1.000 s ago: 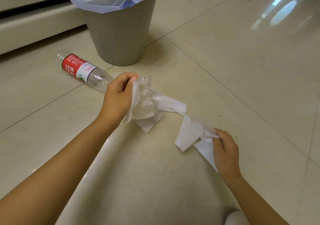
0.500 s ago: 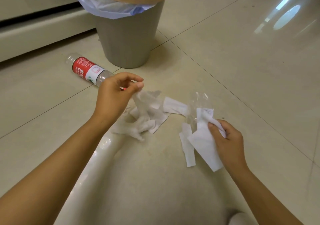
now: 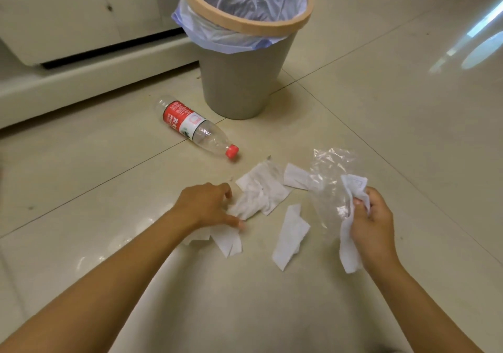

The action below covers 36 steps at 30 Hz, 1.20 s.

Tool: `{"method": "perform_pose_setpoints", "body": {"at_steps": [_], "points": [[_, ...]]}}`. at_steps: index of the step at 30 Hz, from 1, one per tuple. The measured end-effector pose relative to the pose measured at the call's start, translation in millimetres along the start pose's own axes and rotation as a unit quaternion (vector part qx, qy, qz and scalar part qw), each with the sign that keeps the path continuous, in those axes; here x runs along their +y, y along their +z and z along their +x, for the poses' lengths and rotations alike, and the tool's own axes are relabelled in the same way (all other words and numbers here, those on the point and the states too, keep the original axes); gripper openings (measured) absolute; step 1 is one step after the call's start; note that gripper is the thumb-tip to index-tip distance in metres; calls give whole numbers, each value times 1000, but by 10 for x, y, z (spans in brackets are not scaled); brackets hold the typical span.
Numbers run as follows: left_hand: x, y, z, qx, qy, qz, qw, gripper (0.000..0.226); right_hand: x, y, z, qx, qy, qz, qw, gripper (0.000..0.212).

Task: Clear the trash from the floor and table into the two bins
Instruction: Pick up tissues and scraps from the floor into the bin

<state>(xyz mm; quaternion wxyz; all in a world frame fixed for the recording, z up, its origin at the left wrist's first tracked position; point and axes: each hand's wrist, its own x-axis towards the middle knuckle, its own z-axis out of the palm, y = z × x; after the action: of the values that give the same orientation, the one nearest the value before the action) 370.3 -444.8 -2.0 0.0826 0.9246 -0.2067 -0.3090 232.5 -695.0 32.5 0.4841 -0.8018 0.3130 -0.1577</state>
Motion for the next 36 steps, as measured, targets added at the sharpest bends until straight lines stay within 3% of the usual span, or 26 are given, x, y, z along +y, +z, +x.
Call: {"method": "perform_pose_setpoints", "body": {"at_steps": [2,5,8,12,15,18,20,22,25,31,33,36], "points": [[22,197,-1,9,10,21,1000,59,-24,34,-13,9,4,11,1000,21],[19,402,36,74,36,-3,997,29,-44,60,-41,19,10,17,1000,21],[-69,335,57,140,64,-144,978,28,-30,36,-71,21,33,34,999,18],[-185,88,-47,227,123,-351,900,37,-28,13,-126,0,80,67,995,15],[-218,-8,-211,283,101,-455,838,31,57,53,-186,-53,113,52,991,52],[-259,-85,-297,321,59,-557,763,49,229,214,-252,-119,135,-43,983,90],[-257,-182,-320,332,46,-612,716,55,318,386,-312,-145,134,-122,973,100],[-244,-298,-341,325,46,-648,687,39,394,556,-366,-158,122,-179,963,103],[-236,-401,-376,299,53,-659,688,32,499,724,-421,-164,123,-244,948,97],[-314,-422,-441,314,20,-660,682,28,553,799,-498,-175,61,-392,901,42],[-379,-449,-484,309,9,-670,675,28,481,800,-520,-174,42,-365,914,28],[-476,-547,-595,309,10,-681,664,24,201,856,-557,-169,23,-233,958,17]]}}
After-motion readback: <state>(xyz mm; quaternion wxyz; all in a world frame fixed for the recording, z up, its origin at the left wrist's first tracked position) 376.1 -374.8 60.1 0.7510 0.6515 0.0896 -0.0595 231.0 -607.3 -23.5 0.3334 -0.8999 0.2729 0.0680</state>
